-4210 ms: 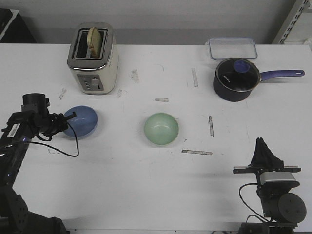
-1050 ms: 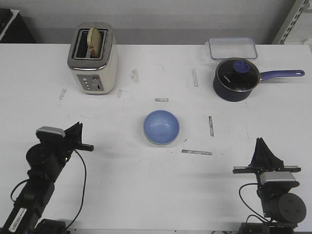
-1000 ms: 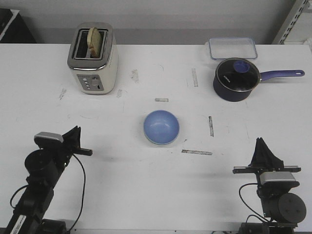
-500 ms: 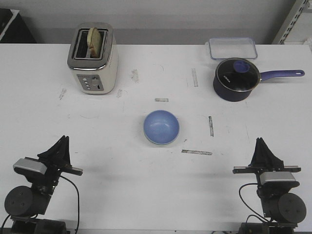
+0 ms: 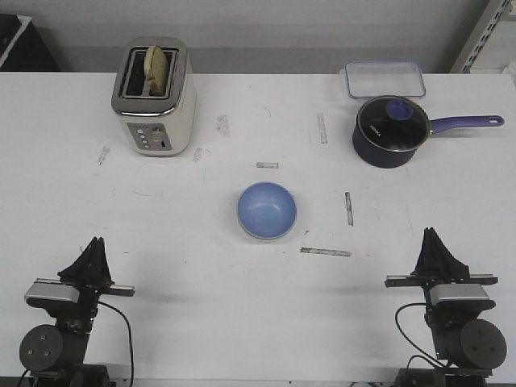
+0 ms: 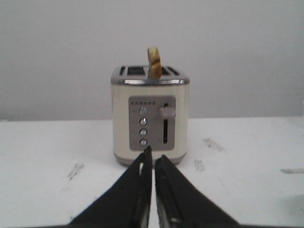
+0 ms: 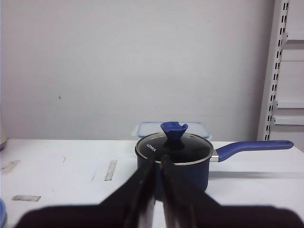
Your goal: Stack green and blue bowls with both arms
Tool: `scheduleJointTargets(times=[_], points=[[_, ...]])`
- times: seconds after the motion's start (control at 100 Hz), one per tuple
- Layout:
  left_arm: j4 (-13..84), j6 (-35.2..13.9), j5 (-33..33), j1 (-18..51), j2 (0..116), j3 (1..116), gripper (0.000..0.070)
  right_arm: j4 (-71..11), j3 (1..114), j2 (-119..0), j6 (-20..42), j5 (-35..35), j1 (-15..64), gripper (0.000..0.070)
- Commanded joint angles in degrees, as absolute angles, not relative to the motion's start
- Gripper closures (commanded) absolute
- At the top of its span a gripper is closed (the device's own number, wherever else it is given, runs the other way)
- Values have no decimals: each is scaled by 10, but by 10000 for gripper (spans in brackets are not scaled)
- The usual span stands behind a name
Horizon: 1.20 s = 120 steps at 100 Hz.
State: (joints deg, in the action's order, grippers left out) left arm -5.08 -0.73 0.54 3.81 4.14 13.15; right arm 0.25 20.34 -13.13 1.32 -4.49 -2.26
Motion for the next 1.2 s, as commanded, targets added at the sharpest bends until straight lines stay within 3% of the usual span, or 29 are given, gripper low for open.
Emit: scheduleJointTargets(times=[0.0, 0.4, 1.19], points=[[-59, 0, 9, 31, 31, 112, 699, 9, 206, -131, 17, -45, -22, 690], [-94, 0, 11, 4, 2, 7, 699, 9, 206, -131, 17, -45, -22, 690], [-72, -2, 11, 4, 2, 7, 699, 8, 206, -131, 17, -45, -22, 690]])
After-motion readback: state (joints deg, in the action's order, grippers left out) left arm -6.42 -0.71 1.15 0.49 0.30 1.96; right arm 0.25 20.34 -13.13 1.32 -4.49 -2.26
